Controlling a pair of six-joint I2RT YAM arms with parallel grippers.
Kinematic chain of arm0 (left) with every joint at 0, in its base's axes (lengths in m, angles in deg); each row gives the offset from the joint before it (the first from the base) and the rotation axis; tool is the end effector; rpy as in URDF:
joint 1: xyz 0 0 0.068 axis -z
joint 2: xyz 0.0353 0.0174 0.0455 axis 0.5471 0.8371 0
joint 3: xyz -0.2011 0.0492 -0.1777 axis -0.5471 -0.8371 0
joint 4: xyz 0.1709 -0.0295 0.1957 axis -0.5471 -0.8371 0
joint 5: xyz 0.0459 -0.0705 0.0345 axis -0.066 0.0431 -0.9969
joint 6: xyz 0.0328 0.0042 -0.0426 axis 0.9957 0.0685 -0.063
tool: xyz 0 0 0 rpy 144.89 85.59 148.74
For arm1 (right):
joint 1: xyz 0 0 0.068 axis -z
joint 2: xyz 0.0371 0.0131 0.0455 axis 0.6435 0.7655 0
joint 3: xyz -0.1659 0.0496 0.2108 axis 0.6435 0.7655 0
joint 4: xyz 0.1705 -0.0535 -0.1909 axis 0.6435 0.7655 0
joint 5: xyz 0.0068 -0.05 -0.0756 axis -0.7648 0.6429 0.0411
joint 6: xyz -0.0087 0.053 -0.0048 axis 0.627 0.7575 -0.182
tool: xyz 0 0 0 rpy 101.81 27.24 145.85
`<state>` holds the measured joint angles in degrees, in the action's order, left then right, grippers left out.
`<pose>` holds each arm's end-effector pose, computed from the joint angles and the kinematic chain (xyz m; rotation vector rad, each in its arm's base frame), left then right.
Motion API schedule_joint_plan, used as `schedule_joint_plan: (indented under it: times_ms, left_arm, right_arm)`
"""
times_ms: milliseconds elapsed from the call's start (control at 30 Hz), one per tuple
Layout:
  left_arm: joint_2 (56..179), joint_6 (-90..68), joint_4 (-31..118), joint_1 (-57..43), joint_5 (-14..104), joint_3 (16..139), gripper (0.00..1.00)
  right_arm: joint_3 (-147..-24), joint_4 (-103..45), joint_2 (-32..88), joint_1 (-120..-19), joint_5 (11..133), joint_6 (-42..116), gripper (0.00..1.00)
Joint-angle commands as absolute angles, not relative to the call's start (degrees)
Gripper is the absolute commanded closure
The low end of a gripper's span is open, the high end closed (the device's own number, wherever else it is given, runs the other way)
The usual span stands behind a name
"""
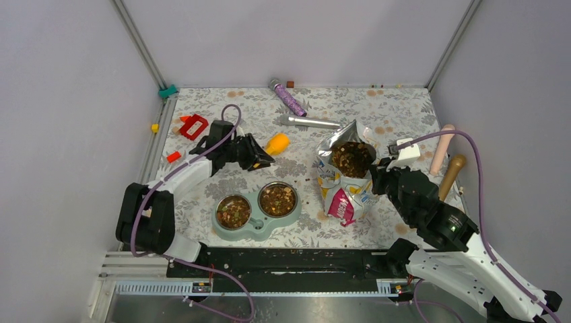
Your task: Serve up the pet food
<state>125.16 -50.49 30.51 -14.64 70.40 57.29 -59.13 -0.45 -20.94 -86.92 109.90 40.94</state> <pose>0.2836 -0.1158 0.2324 -0.3679 2.4766 -1.2418 0.0919 0.0717 0.3616 -0.1711 1.7476 0.2636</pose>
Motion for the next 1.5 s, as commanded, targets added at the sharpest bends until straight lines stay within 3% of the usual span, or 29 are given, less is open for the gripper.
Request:
schedule_joint_plan:
  times_ms: [0,167,267,400,567,867,1067,1133,1200,1300,1367,1467]
  left_arm:
    - [126.3,-43.3,41.4,-19.0,80.5,56.1,0.8]
    - [127.4,-31.3,31.8,-22.6,73.4,59.3,0.98]
    - [127.6,-26.1,27.5,-24.2,65.1,60.4,0.99]
    - [131.5,-25.6,31.2,-28.5,72.4,59.1,0.82]
    - [137.9,-27.0,31.1,-31.2,72.8,60.3,0.8]
    - [142.0,-25.7,28.8,-31.5,82.3,59.4,0.63]
    - [143.2,-24.7,26.6,-31.4,80.9,59.3,0.55]
    - [143.0,-24.8,26.3,-31.4,80.4,59.3,0.43]
    - [142.3,-24.5,24.7,-31.5,78.7,59.6,0.21]
    - [139.7,-24.7,21.6,-31.5,73.6,60.0,0.13]
    - [137.1,-25.5,19.2,-31.4,69.8,60.6,0.03]
    - [130.7,-26.9,15.8,-31.3,65.4,61.5,0.01]
  right_arm:
    - [-60.5,-7.1,-21.2,-87.4,109.6,41.1,1.0]
    - [-60.4,-7.1,-21.1,-87.4,109.9,40.9,1.0]
    - [-60.4,-7.0,-21.0,-87.4,110.8,40.6,1.0]
    - [-60.6,-7.1,-19.8,-87.4,110.9,40.4,1.0]
    - [-60.5,-7.1,-19.9,-87.4,111.4,40.2,1.0]
    - [-60.4,-7.1,-19.7,-87.4,112.3,39.8,1.0]
    - [-60.4,-7.1,-19.7,-87.4,112.2,39.9,1.0]
    - [-60.4,-7.1,-19.6,-87.4,112.1,39.8,1.0]
    - [-60.4,-7.1,-19.5,-87.4,112.1,39.9,1.0]
    - [-60.5,-7.1,-19.5,-87.4,112.1,39.8,1.0]
    - [-60.6,-7.0,-19.8,-87.4,112.1,39.8,1.0]
    - [-60.7,-7.1,-20.4,-87.4,112.1,39.9,1.0]
